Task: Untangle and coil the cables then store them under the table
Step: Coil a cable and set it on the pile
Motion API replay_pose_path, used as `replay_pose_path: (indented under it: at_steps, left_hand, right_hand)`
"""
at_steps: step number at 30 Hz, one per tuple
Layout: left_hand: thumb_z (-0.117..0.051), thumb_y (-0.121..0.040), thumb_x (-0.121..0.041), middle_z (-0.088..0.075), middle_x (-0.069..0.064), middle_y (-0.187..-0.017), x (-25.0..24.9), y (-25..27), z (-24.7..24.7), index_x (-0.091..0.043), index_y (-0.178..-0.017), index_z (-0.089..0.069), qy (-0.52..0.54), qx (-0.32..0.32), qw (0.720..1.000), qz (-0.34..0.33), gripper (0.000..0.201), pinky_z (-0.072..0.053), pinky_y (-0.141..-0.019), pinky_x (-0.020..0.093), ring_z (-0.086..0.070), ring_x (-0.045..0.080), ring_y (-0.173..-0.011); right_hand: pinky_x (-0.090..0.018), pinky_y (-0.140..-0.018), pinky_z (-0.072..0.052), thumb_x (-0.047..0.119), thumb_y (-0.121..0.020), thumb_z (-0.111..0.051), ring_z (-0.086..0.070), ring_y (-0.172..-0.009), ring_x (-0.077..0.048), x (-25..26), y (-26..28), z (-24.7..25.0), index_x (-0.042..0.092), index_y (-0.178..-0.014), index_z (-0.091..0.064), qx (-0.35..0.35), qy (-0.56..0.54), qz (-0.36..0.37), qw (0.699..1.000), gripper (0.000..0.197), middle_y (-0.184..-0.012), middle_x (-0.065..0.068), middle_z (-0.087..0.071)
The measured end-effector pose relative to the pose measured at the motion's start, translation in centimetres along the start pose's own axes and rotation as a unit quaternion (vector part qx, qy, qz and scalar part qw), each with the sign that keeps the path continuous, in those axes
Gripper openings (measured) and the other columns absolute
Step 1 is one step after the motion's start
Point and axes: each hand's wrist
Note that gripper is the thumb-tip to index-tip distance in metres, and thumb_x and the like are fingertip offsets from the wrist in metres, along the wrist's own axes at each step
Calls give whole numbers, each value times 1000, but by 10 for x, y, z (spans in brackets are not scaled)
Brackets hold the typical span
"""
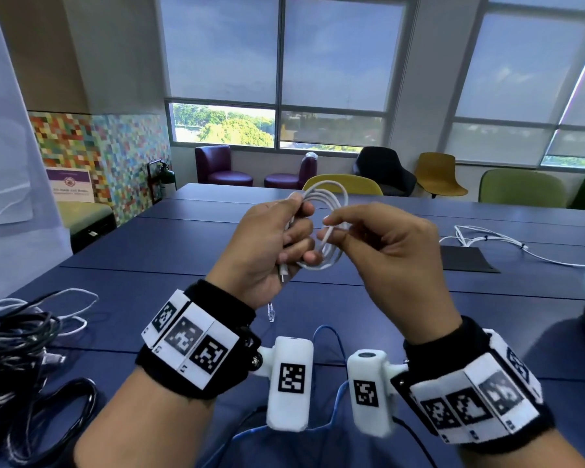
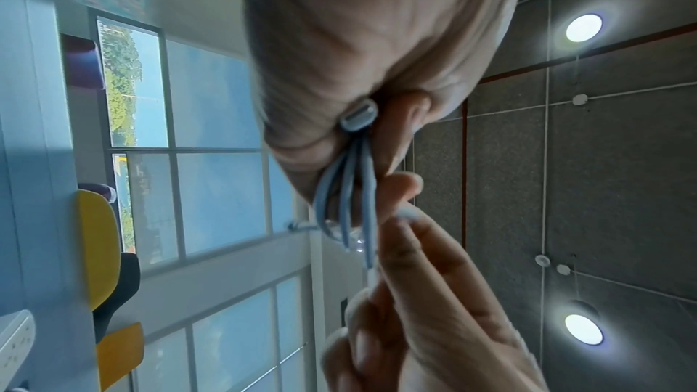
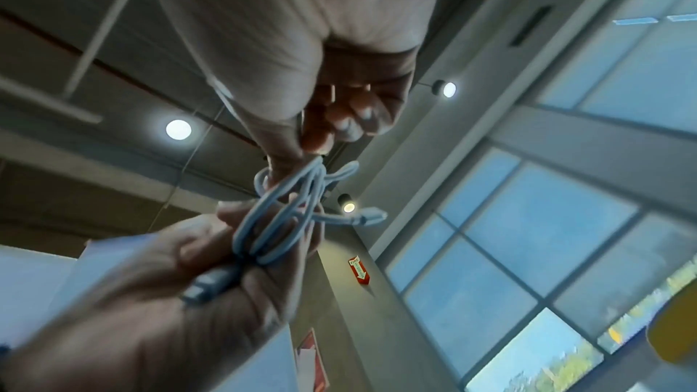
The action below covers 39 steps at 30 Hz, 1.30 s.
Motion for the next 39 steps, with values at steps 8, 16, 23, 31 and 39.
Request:
replay_pose_path:
  at_steps: [8,16,23,31,39]
  left_hand:
    - [-34,-106,-25,-23,-5,-45,0,-7,12,-8,-82,-47,37,-50,998,-24,32,-32,-40,19,-17,5,-31]
    - [-32,-107,-26,-23,-3,-45,4,-13,17,-7,-85,-50,3,-130,986,-102,34,-36,-42,20,-18,8,-33]
    - [-32,-107,-27,-21,-4,-48,-4,-10,17,-6,-91,-50,85,-136,980,-120,32,-35,-42,19,-18,8,-35]
    - [-32,-107,-27,-22,-5,-47,-4,-4,6,-7,-81,-52,248,-67,964,-64,38,-34,-41,16,-20,7,-33]
    - [-32,-106,-31,-26,-5,-45,11,-6,-3,-10,-86,-50,255,-68,964,-45,34,-42,-46,17,-29,8,-38]
  right_hand:
    - [-31,-61,-55,10,-81,-66,-69,-68,-20,15,-6,10,2,-91,-69,0,-306,-113,945,13,-78,-15,-73]
    - [-33,-67,-58,-1,-84,-41,-71,-74,-30,29,-8,23,-10,-97,-66,127,-480,-220,839,29,-102,-27,-71]
    - [-25,-67,-57,1,-96,-56,-72,-74,-17,15,-6,15,17,-112,-64,146,-121,-167,967,25,-86,-2,-77]
    - [-10,-69,-45,14,-87,-71,-59,-74,-1,-6,1,-5,21,-93,-79,47,129,-67,988,12,-82,8,-65]
    - [-43,-93,-56,-5,-92,-53,-72,-96,-27,14,5,-22,1,-92,-77,-4,-267,-253,930,25,-91,-13,-76]
Point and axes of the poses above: each hand's wrist, its own y-axis away from the middle knuckle, its own z-axis out of the back of the hand, x = y × z
